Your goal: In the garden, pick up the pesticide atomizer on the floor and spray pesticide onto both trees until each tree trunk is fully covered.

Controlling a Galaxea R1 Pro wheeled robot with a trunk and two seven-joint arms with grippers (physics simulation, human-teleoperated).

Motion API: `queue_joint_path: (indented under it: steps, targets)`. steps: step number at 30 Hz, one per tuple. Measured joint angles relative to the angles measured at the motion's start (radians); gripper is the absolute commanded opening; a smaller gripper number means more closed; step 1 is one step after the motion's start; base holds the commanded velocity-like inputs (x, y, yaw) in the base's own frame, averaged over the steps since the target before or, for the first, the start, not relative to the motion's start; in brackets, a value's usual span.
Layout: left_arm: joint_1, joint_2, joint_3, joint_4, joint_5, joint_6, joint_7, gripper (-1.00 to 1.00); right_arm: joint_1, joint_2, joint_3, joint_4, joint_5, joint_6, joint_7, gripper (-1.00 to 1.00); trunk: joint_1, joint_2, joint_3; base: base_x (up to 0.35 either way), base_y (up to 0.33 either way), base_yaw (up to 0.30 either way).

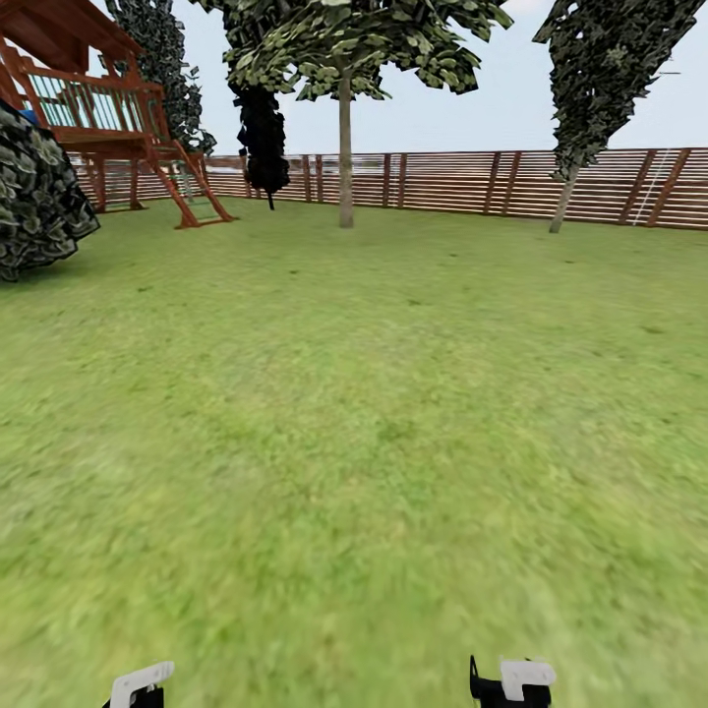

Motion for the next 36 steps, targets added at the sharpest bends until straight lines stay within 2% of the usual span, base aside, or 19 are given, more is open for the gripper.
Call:
queue_joint_path:
  steps: [36]
  targets:
    - [0.000, 0.001, 0.000, -0.002, -0.001, -0.002, 0.000, -1.00, 0.000, 0.001, 0.000, 0.000, 0.000, 0.000, 0.000, 1.00, 0.000, 0.000, 0.000, 0.345, 0.000, 0.000]
